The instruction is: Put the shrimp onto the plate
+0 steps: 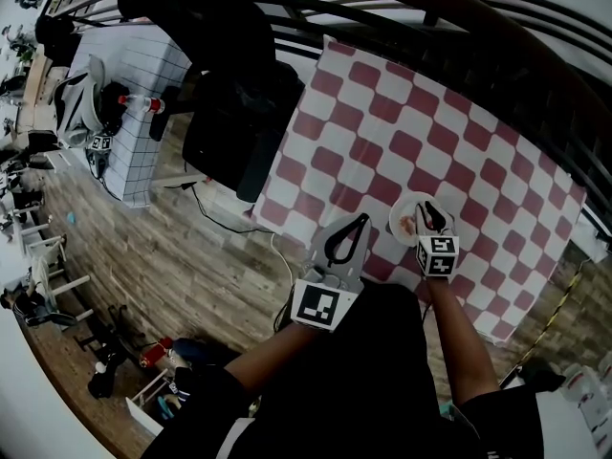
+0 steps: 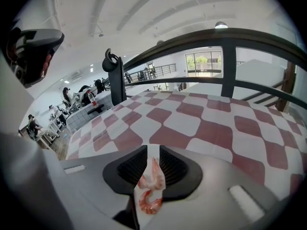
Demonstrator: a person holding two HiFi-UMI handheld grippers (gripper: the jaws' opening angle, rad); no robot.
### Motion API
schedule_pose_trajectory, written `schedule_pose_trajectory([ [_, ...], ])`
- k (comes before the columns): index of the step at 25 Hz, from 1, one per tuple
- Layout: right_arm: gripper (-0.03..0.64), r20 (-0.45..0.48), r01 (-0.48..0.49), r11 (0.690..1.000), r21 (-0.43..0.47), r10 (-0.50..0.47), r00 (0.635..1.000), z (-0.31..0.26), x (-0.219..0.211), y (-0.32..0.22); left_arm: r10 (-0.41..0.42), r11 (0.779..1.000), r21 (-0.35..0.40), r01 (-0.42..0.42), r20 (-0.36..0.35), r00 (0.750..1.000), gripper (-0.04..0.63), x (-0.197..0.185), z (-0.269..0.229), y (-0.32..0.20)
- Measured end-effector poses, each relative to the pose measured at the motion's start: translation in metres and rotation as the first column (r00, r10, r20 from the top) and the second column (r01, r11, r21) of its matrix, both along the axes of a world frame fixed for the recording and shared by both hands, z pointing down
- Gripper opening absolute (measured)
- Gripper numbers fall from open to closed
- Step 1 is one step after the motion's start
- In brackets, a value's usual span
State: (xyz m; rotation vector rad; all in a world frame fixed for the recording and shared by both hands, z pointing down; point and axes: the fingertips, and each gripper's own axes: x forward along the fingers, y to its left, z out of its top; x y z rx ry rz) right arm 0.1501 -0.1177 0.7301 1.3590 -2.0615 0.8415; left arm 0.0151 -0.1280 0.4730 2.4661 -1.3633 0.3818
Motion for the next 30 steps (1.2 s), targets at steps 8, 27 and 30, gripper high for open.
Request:
schedule_pose_trajectory([
  [8, 0.075, 0.017, -0.002, 0.998, 0.064, 0.001, 1.000, -0.033, -0.009, 0.003, 0.007, 1.000, 0.024, -0.007, -0.019, 1.000, 0.009, -0.004, -0.010, 0.004],
  [27, -0.002, 0.115, -0.226, 0.922, 0.315, 0.199, 0.973, -0.197, -0.006, 0.021, 0.161, 0.981, 0.127, -0.148, -0.096, 0.982, 0.009, 0.008, -0.056, 0.013],
  [30, -0.002, 0.119, -0.247, 0.898, 0.364, 0.218, 0.969, -0.225, -0.012, 0.028, 0.192, 0.973, 0.151, -0.176, -0.097, 0.977, 0.009, 0.008, -0.061, 0.016],
])
